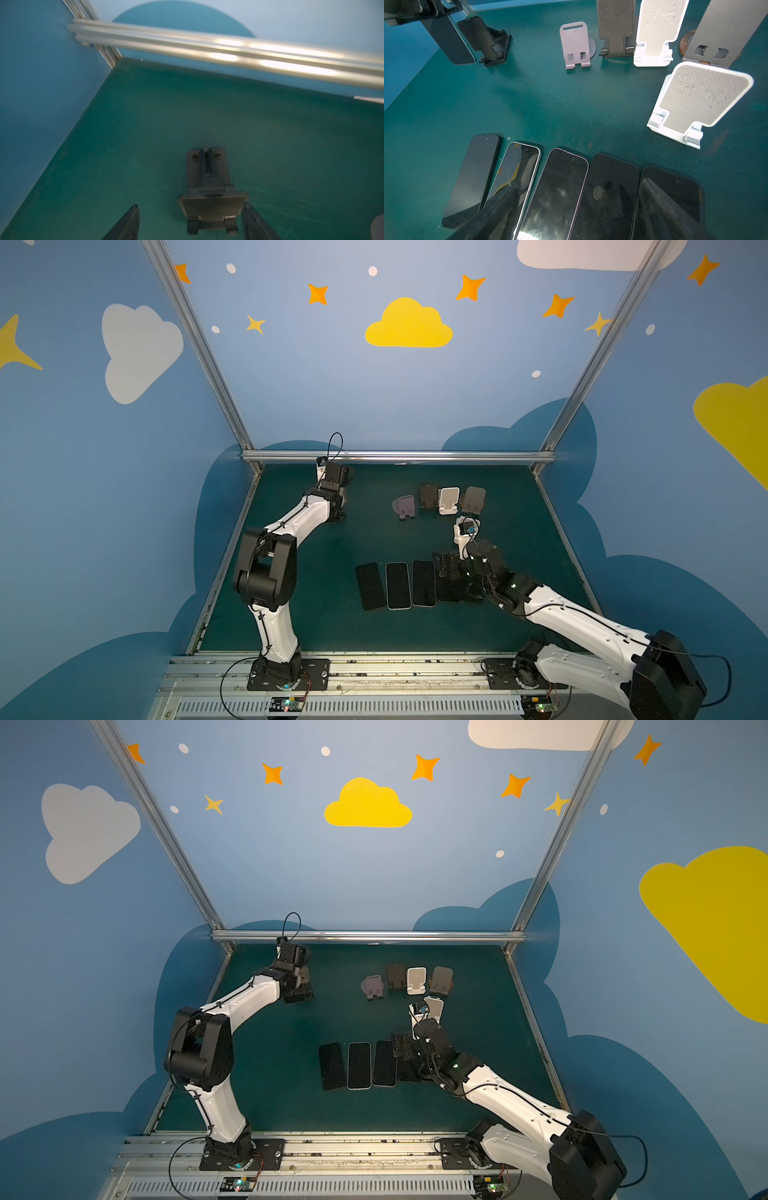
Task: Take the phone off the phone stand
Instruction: 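Lower the left gripper and close it on the dark phone's top, then lift the dark phone out of the black stand toward the robot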
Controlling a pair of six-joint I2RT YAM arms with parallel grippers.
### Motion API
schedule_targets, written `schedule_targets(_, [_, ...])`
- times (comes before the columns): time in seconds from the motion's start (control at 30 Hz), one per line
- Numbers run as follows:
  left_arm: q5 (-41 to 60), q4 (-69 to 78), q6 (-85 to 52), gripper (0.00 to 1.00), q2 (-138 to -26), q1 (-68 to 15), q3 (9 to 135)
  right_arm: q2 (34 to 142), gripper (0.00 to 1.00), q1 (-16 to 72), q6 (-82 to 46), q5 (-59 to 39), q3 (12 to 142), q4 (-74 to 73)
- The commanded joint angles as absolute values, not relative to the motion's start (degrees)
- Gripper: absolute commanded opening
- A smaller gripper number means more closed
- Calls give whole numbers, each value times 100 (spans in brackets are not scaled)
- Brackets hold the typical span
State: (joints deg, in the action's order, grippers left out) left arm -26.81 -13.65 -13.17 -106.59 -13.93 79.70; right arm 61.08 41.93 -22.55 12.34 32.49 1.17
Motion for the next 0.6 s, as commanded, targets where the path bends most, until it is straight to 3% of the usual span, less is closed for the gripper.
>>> schedule_targets(0.0, [-2707,-1459,-1407,65,-10413,-1397,7864,6042,91,4160,-2329,1210,3401,156])
schedule_targets(0.57, [-2580,-1508,-1538,63,-10118,-1400,7538,6085,91,4166,-2303,1173,3428,180])
